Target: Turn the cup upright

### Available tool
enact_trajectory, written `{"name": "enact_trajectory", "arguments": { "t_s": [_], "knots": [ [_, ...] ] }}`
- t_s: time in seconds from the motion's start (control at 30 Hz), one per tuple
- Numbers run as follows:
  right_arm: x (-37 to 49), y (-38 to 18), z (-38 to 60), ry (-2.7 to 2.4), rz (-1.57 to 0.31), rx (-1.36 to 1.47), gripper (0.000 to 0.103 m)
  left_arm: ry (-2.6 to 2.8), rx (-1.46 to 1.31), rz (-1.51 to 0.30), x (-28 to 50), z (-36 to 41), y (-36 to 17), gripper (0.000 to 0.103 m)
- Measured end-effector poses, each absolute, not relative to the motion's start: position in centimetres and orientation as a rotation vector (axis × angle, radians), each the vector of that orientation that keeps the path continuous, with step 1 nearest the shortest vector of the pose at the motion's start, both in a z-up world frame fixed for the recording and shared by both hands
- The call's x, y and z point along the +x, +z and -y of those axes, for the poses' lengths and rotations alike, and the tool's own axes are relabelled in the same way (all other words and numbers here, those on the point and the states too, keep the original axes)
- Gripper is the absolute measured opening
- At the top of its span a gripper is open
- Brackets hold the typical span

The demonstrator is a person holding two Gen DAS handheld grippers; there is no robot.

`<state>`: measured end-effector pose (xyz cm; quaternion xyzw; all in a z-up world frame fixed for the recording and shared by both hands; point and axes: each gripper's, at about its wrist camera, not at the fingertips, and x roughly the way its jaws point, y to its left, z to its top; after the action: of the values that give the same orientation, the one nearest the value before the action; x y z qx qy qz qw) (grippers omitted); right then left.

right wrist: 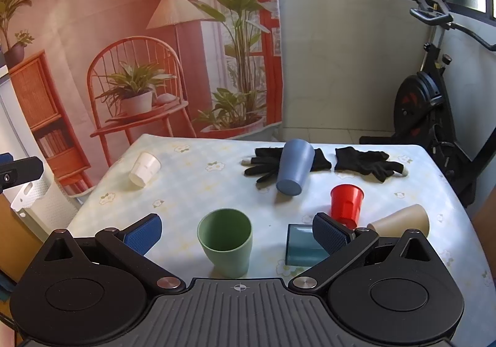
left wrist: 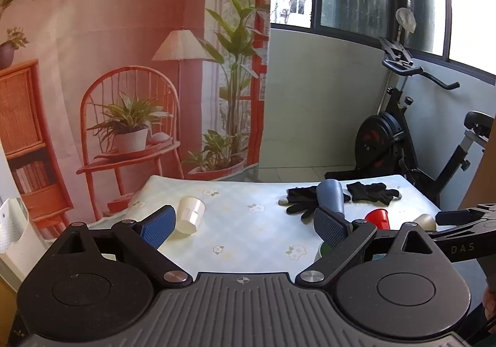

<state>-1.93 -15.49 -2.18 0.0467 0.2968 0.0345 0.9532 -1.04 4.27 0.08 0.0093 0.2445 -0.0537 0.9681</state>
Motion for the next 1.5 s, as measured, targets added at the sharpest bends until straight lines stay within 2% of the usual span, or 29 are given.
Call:
{"name": "enact_trajectory", "arguments": {
  "t_s": [1.5],
  "knots": [
    [-2.41, -2.04, 16.03, 0.038, -0.581, 0.085, 0.103, -0.102, 0.017, -0.468, -1.59, -4.07, 0.13, 0.098]
  ]
}}
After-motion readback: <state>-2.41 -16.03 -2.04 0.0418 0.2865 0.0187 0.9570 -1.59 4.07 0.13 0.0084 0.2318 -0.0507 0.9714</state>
